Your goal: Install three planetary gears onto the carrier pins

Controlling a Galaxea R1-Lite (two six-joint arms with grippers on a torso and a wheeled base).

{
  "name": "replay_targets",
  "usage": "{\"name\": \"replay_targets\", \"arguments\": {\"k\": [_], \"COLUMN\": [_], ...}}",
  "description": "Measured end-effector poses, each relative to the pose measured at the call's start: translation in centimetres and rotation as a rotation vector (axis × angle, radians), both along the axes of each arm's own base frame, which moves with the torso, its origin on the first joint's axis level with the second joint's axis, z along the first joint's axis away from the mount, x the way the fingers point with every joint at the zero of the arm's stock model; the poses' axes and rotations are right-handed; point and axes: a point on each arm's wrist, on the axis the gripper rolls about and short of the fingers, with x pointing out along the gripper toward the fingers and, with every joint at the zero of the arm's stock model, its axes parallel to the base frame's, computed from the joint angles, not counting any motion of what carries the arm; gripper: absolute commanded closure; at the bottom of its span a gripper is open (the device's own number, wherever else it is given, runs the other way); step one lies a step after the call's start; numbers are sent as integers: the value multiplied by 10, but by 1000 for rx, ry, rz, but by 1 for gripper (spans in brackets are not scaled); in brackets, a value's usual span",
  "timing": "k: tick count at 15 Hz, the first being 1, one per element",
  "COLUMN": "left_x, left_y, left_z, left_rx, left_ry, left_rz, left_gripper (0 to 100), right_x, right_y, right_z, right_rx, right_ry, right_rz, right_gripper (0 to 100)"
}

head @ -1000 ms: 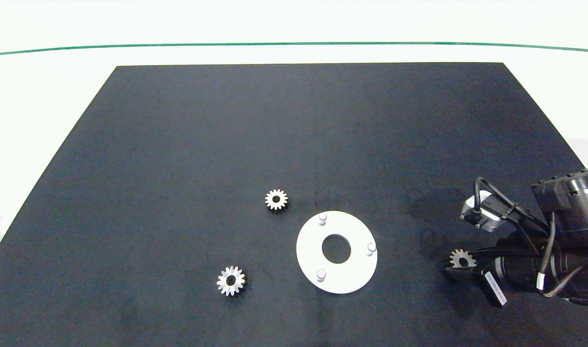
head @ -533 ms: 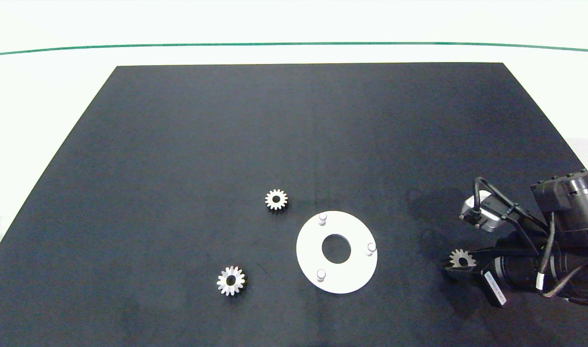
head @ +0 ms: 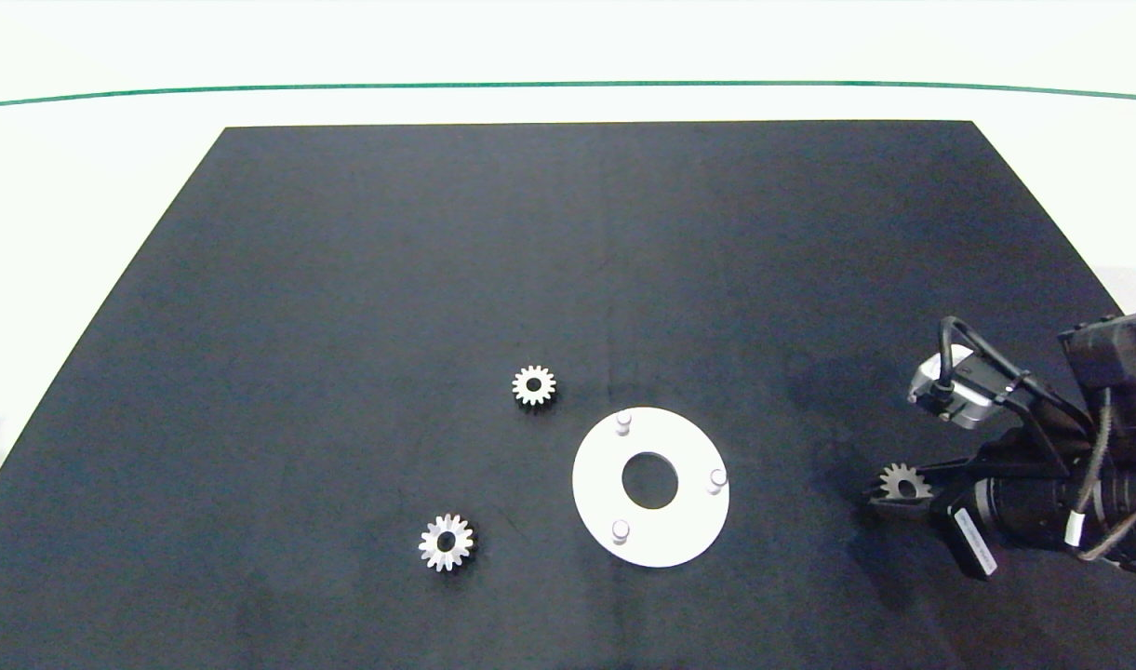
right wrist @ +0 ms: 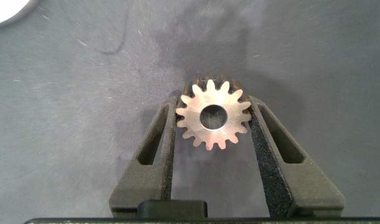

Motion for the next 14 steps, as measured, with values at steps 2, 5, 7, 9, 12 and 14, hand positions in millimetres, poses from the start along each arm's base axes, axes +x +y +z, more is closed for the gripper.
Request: {"name": "replay_targets", "arguments": {"k": [2,5,7,9,12,14], "left_x": [0,0,0,0,-1,-1], "left_y": [0,0,0,0,0,0], "left_z": [0,0,0,0,3,5], "left_rx": [-1,-2,-2,2,5,5], "left_ry": [0,0,-1,-5,-13,-19], "left_rz": [-3,-3,-3,-3,-4,-4], "left_gripper": [0,0,0,0,0,0], "right_x": [-11,-26,-30,-27,-20,-14], "right_y": [3,17,32,47,65,79], "right_z": [18,46,57,59,55,52], "right_rx": [-8,-34,-48,-66,-75,-86], "right_ry": [0,-42,-89,-99,-81,-71], "right_rz": [24,80,122,152,183,200], "right_gripper": [81,81,81,81,81,81]}}
